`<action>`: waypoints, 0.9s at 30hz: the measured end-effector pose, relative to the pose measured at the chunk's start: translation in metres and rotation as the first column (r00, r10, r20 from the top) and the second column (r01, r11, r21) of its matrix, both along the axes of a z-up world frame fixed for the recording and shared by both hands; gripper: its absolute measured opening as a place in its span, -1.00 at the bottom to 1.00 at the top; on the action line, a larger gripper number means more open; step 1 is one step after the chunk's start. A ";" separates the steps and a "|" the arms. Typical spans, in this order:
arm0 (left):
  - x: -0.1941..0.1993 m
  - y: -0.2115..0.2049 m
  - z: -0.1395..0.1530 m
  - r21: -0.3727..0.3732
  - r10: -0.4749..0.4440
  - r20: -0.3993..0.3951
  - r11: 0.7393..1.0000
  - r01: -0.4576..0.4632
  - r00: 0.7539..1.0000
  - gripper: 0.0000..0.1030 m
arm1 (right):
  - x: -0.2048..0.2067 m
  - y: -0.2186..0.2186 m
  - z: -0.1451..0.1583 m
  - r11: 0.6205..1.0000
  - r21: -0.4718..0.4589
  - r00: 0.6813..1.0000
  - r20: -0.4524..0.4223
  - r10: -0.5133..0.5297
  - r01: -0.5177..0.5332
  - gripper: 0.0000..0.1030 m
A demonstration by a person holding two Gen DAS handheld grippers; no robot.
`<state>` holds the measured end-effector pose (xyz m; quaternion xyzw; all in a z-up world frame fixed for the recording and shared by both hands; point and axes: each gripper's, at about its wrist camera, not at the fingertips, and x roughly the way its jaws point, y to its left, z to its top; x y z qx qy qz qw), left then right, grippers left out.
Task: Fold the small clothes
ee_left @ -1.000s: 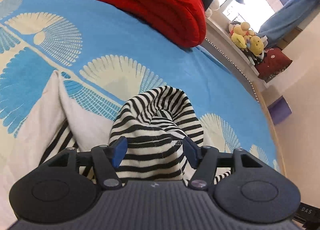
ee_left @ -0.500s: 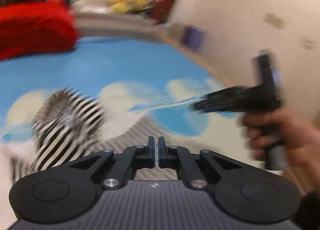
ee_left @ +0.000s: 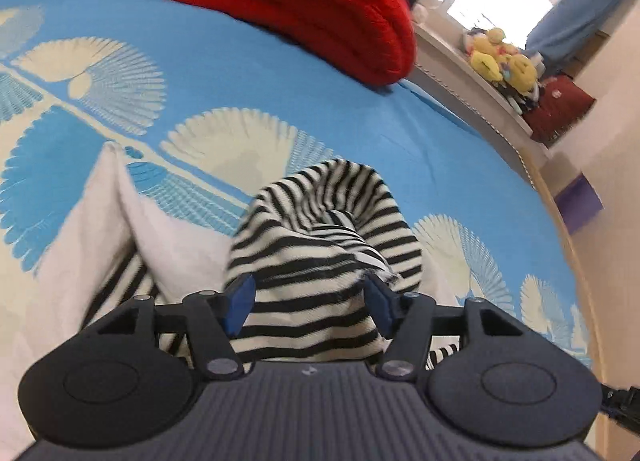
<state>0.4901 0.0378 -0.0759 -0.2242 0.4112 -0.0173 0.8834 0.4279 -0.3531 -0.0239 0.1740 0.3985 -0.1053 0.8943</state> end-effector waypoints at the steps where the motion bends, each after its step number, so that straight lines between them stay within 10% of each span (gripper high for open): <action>1: 0.000 -0.006 0.000 0.032 -0.022 0.013 0.999 0.022 1.000 0.07 | 0.001 -0.001 0.000 1.000 0.000 1.000 0.000 -0.002 0.002 -0.53; 3: 0.000 -0.017 0.002 0.093 -0.068 0.025 0.994 0.065 0.997 -0.78 | 0.001 -0.002 -0.001 1.000 0.004 1.000 -0.002 -0.003 0.003 -0.53; 7: -0.015 -0.026 0.026 0.118 -0.141 0.088 0.984 0.130 0.986 -0.82 | 0.001 0.000 -0.001 1.000 0.008 1.000 0.002 0.001 -0.001 -0.53; 10: -0.046 -0.050 0.069 0.169 -0.353 0.223 0.932 0.321 0.908 -0.82 | 0.000 -0.001 0.002 1.000 0.013 1.000 0.012 -0.007 0.007 -0.53; 12: -0.078 -0.073 0.087 0.205 -0.605 0.239 0.796 0.570 0.759 -0.82 | -0.001 -0.002 0.005 1.000 0.016 1.000 0.023 -0.013 0.013 -0.53; 15: -0.129 -0.104 0.077 0.212 -0.891 0.074 0.452 0.866 0.447 -0.58 | -0.001 -0.003 0.007 0.999 0.035 0.999 0.044 -0.015 0.014 -0.53; 16: -0.142 -0.107 0.069 0.215 -0.922 0.029 0.384 0.898 0.387 -0.34 | 0.000 -0.002 0.006 0.999 0.040 0.999 0.045 -0.014 0.012 -0.53; 17: -0.147 -0.104 0.064 0.213 -0.927 0.013 0.369 0.905 0.375 -0.21 | 0.001 -0.001 0.005 0.999 0.047 0.999 0.044 -0.009 0.007 -0.52; 19: -0.134 -0.087 0.063 0.182 -0.883 0.014 0.463 0.867 0.469 -0.15 | 0.003 0.003 0.001 0.997 0.076 1.000 0.028 0.011 -0.013 -0.43; 23: -0.073 -0.015 0.052 -0.033 -0.521 -0.092 0.853 0.520 0.849 -0.05 | 0.009 0.013 -0.018 0.982 0.180 0.996 -0.054 0.072 -0.062 -0.36; 25: -0.058 0.015 0.029 -0.068 -0.284 -0.239 0.959 0.276 0.928 -0.05 | 0.012 0.021 -0.030 0.976 0.198 0.988 -0.105 0.113 -0.091 -0.35; 27: -0.052 0.034 0.004 -0.124 -0.136 -0.358 0.987 0.098 0.924 -0.04 | 0.015 0.029 -0.044 0.968 0.230 0.978 -0.156 0.138 -0.100 -0.35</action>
